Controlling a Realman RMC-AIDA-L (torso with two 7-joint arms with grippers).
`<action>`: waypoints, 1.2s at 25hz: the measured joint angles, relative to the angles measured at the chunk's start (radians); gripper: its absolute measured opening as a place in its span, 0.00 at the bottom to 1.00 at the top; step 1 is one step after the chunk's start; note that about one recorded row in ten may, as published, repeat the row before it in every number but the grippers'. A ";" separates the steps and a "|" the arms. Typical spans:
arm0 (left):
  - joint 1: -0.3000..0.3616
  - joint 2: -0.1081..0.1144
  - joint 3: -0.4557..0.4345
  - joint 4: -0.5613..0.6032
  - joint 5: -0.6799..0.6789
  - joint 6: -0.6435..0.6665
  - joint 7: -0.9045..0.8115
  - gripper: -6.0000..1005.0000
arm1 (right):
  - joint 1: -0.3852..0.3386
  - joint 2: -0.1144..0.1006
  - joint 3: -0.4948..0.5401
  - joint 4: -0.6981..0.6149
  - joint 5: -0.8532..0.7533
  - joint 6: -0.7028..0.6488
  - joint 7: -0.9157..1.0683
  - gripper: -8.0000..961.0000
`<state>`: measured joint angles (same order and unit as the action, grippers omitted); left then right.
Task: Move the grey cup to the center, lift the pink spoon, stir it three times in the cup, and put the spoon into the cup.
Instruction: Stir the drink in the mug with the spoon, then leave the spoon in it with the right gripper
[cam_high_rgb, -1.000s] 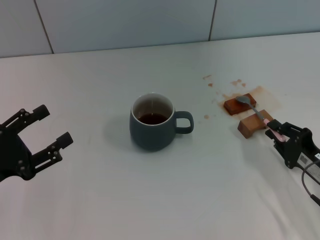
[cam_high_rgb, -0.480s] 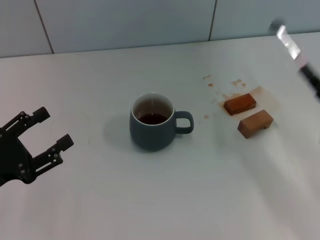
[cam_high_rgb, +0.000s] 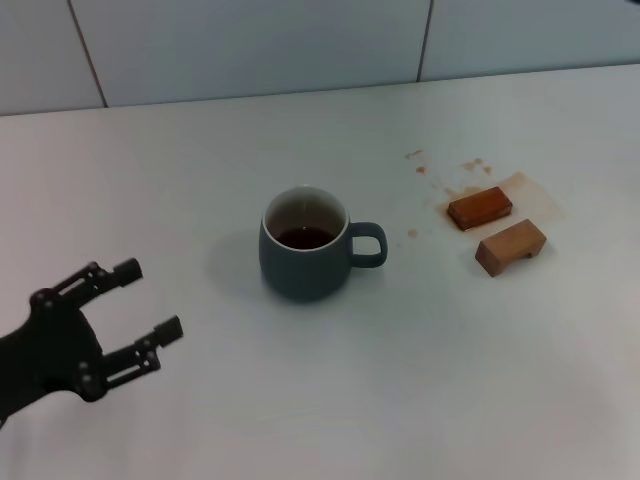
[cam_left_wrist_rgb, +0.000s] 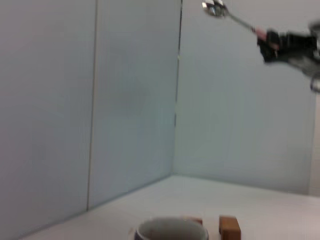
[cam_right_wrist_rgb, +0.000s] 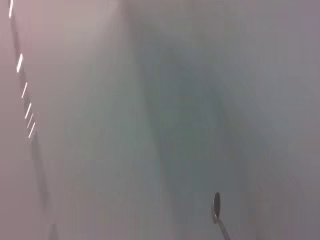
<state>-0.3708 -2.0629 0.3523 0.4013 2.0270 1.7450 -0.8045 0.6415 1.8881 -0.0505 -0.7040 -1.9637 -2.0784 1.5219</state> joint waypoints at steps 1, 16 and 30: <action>0.000 0.000 0.012 0.000 0.000 -0.009 -0.001 0.81 | 0.020 -0.001 -0.054 -0.081 0.002 -0.008 0.084 0.12; -0.006 0.000 0.066 -0.001 0.001 -0.058 -0.004 0.81 | 0.352 0.016 -0.828 -0.541 -0.394 0.135 0.797 0.12; -0.011 -0.003 0.067 -0.001 0.000 -0.059 0.000 0.81 | 0.598 0.067 -1.000 -0.162 -0.630 0.307 0.813 0.13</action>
<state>-0.3818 -2.0661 0.4188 0.4004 2.0271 1.6855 -0.8048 1.2391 1.9547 -1.0503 -0.8664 -2.5935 -1.7715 2.3349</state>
